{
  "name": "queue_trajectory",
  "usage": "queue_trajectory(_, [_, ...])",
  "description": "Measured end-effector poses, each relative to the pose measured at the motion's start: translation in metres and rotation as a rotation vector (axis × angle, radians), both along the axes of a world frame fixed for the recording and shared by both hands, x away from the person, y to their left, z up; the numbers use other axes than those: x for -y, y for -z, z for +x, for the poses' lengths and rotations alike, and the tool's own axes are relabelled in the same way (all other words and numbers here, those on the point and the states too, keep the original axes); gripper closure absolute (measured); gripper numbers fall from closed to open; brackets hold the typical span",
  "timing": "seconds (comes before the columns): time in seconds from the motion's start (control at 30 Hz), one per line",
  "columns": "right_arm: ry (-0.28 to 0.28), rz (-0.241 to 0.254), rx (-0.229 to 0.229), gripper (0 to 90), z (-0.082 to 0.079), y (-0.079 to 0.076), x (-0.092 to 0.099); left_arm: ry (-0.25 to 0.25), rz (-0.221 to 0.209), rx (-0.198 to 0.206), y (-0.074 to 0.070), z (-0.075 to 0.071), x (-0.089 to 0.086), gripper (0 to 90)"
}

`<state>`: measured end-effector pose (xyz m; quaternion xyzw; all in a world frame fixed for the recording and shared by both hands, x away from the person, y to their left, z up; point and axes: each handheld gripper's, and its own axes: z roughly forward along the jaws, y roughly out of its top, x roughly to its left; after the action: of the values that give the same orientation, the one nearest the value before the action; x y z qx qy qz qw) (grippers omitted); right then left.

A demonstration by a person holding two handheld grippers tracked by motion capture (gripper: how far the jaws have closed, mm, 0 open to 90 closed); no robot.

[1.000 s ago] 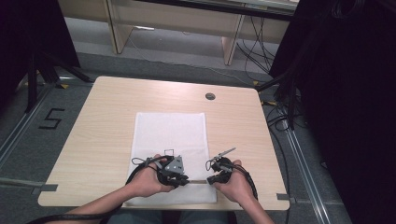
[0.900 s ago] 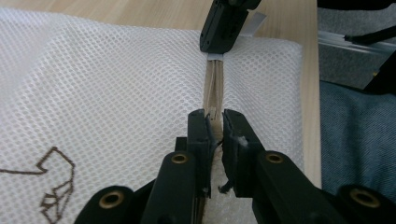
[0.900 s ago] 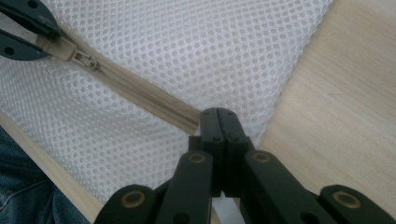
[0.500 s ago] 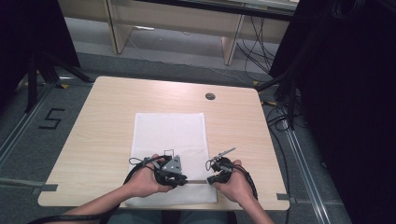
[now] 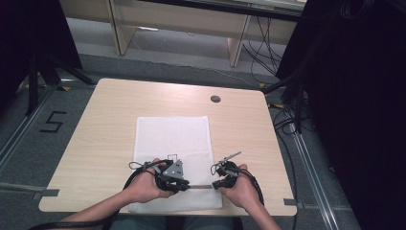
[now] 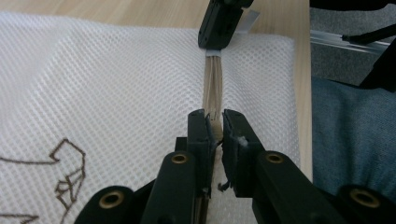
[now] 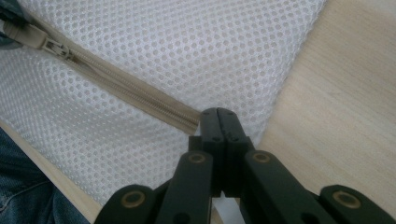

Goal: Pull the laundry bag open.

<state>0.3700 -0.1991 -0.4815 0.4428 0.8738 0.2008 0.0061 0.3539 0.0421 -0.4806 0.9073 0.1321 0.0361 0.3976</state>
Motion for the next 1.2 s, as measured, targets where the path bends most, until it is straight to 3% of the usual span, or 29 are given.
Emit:
queue_trajectory(0.13, [-0.017,-0.001,0.018,90.0,0.001,0.001,0.001,-0.003,0.001,-0.002,0.0,0.0,-0.001,81.3])
queue_trajectory(1.03, [-0.016,-0.007,0.01,90.0,0.001,0.001,0.0,-0.005,0.005,0.0,-0.001,-0.002,-0.01,81.3])
queue_trajectory(1.2, [0.015,-0.015,-0.002,90.0,-0.001,0.0,-0.001,-0.001,0.01,0.001,-0.001,-0.002,-0.012,81.3])
